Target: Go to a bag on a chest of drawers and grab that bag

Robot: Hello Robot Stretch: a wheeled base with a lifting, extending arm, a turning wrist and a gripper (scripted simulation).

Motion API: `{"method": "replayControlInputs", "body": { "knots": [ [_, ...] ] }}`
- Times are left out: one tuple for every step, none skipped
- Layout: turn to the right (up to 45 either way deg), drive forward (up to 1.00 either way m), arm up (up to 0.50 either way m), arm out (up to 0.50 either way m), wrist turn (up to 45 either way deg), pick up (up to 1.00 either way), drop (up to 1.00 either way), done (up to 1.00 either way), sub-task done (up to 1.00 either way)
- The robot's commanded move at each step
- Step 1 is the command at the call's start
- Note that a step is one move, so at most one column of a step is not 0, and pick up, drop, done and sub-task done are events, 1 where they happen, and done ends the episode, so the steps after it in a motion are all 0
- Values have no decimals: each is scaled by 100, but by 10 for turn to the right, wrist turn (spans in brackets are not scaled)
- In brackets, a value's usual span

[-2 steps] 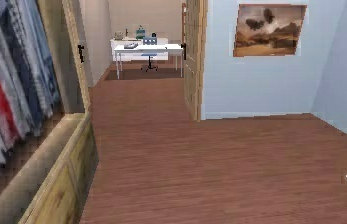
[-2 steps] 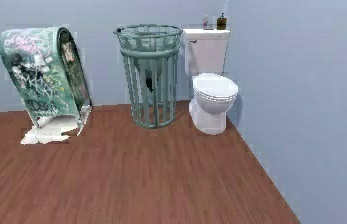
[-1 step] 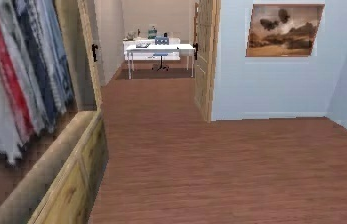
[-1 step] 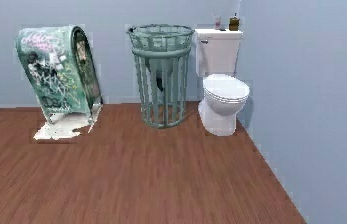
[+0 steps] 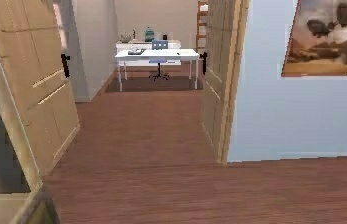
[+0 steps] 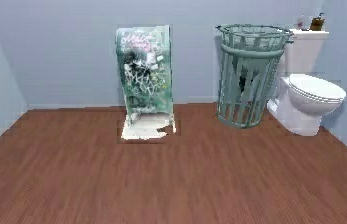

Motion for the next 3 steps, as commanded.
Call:
{"method": "replayControlInputs", "body": {
  "knots": [
    [0,100,0,0,0,0,0,0,0],
    [0,30,0,0,0,0,0,0,0],
    [-90,0,0,0,0,0,0,0,0]
  ]
}}
